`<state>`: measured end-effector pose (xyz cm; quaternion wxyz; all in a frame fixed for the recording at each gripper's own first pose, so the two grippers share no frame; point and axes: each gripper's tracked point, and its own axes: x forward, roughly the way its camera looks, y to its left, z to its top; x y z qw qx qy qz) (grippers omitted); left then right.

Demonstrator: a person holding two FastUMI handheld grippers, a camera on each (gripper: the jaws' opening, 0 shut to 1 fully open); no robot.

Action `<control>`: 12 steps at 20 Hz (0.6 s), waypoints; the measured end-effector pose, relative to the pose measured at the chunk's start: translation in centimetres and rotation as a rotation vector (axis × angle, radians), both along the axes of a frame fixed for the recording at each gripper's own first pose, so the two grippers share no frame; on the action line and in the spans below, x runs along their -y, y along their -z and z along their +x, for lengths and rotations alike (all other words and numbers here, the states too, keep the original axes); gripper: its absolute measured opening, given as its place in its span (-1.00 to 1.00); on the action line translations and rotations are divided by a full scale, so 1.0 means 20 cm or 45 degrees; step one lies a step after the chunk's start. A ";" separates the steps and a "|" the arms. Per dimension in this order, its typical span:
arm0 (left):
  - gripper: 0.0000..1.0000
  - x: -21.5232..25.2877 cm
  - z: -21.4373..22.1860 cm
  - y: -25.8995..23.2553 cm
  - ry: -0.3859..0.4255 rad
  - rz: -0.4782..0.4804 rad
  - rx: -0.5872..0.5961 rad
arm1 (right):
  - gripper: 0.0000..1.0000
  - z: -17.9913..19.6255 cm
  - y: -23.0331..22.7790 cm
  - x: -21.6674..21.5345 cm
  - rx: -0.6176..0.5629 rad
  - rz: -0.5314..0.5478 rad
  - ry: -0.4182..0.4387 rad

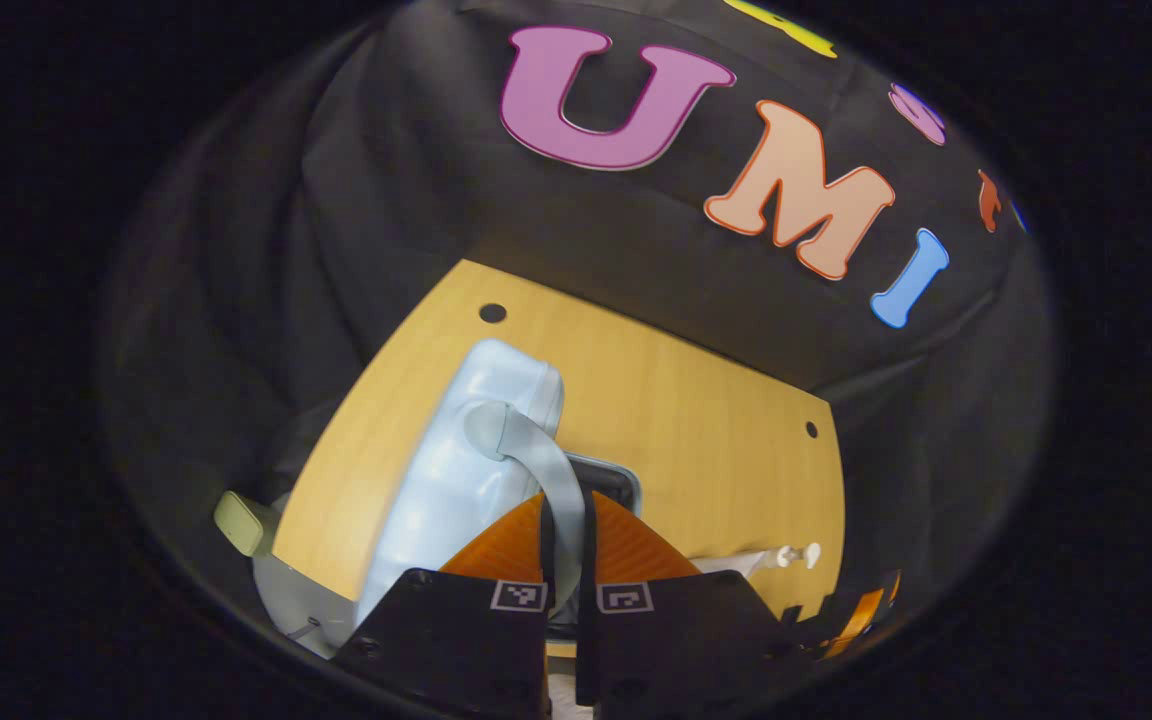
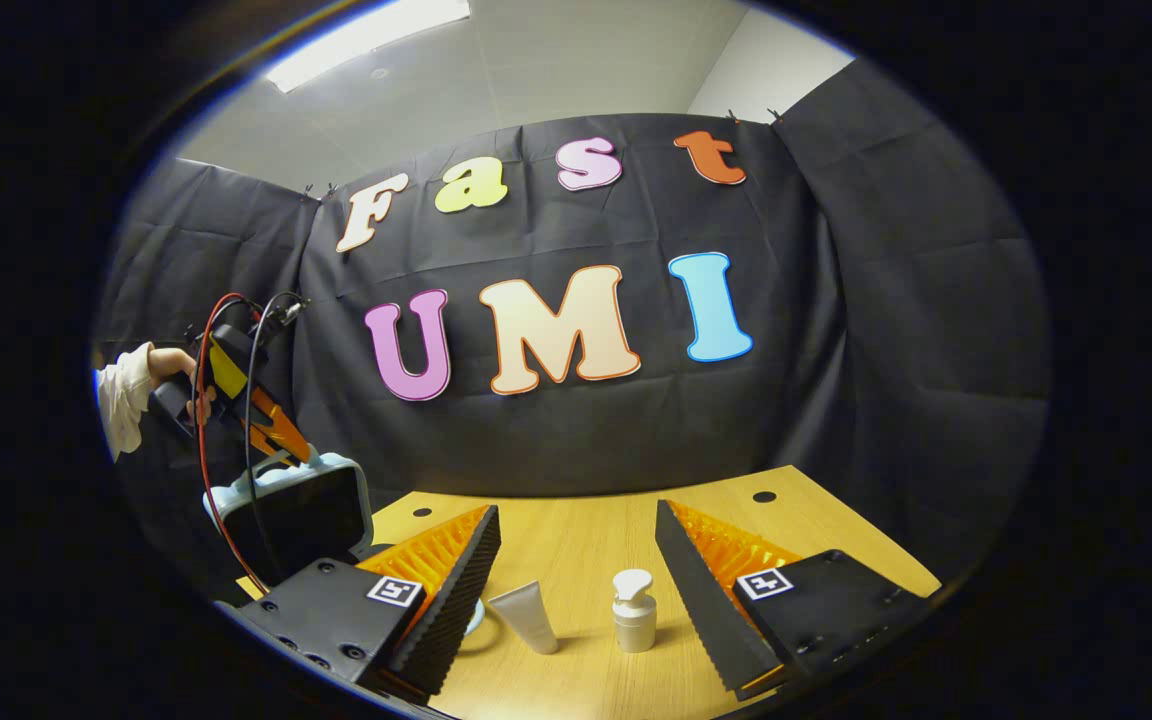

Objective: First open the suitcase, pack the skin care products into it, and then close the suitcase.

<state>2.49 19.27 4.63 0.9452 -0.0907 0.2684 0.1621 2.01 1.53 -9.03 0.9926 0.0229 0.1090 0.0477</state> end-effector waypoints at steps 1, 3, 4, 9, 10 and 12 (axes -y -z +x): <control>-0.93 -0.07 -0.03 -0.03 -0.014 0.034 0.012 | 0.90 0.00 0.00 -0.02 0.000 -0.005 -0.003; -0.92 -0.15 -0.07 -0.05 -0.027 0.051 0.022 | 0.95 0.00 0.01 -0.04 -0.005 -0.009 -0.003; -0.92 -0.20 -0.07 -0.05 -0.044 0.057 0.037 | 0.95 -0.01 0.02 -0.06 -0.011 -0.006 -0.003; -0.93 -0.42 -0.12 -0.07 -0.102 0.109 0.090 | 0.96 -0.04 -0.02 -0.13 0.016 -0.026 0.004; -0.92 -0.48 -0.13 -0.07 -0.114 0.120 0.094 | 0.96 -0.04 -0.04 -0.14 0.022 -0.032 0.006; -0.93 -0.61 -0.15 -0.07 -0.141 0.151 0.104 | 0.95 -0.06 -0.04 -0.17 0.021 -0.027 0.013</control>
